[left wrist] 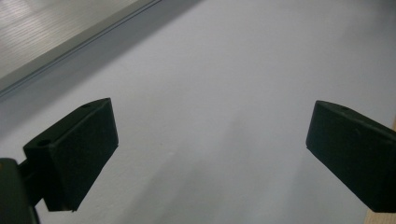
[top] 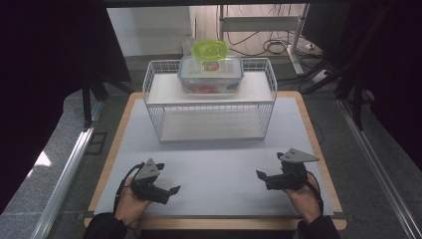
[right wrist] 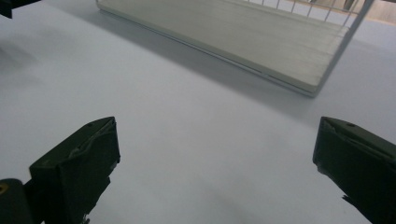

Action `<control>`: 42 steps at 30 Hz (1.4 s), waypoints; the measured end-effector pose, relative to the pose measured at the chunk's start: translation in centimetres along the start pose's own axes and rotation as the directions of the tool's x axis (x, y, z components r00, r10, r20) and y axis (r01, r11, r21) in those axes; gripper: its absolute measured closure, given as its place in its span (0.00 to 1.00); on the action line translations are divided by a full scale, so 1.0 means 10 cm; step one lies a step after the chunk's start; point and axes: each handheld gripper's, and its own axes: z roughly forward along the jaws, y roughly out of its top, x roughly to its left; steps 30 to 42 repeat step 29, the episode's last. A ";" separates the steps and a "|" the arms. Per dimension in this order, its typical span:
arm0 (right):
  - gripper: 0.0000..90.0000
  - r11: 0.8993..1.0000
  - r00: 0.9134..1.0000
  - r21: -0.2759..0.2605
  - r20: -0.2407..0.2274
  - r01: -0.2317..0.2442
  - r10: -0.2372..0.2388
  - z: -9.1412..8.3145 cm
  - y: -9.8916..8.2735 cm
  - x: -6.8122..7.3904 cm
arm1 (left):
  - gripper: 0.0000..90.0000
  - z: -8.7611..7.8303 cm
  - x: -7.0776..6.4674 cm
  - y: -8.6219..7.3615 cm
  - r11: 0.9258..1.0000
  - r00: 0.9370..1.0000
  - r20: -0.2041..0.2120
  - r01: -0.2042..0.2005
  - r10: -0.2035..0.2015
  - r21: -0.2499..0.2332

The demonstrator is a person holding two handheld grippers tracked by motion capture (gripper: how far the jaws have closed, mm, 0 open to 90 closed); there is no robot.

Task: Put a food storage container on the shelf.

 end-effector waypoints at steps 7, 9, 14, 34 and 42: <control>0.01 0.999 1.000 0.032 0.022 -0.016 0.016 -0.03 -0.12 -0.05 | 0.02 0.01 0.00 0.00 1.000 1.000 -0.001 -0.004 0.004 0.003; 0.01 0.999 0.999 0.050 0.029 -0.018 0.017 -0.03 -0.15 -0.06 | 0.02 0.01 0.00 0.00 1.000 1.000 -0.002 -0.005 0.005 0.004; 0.00 0.994 0.999 0.103 0.036 -0.029 0.026 -0.02 -0.23 -0.09 | 0.02 0.01 0.00 0.00 1.000 1.000 -0.001 -0.005 0.005 0.006; 0.01 0.981 0.999 0.192 0.039 -0.042 0.035 0.06 -0.30 -0.10 | 0.02 0.02 0.00 0.00 1.000 1.000 0.000 -0.007 0.007 0.007; 0.01 0.981 0.999 0.192 0.039 -0.042 0.035 0.06 -0.30 -0.10 | 0.02 0.02 0.00 0.00 1.000 1.000 0.000 -0.007 0.007 0.007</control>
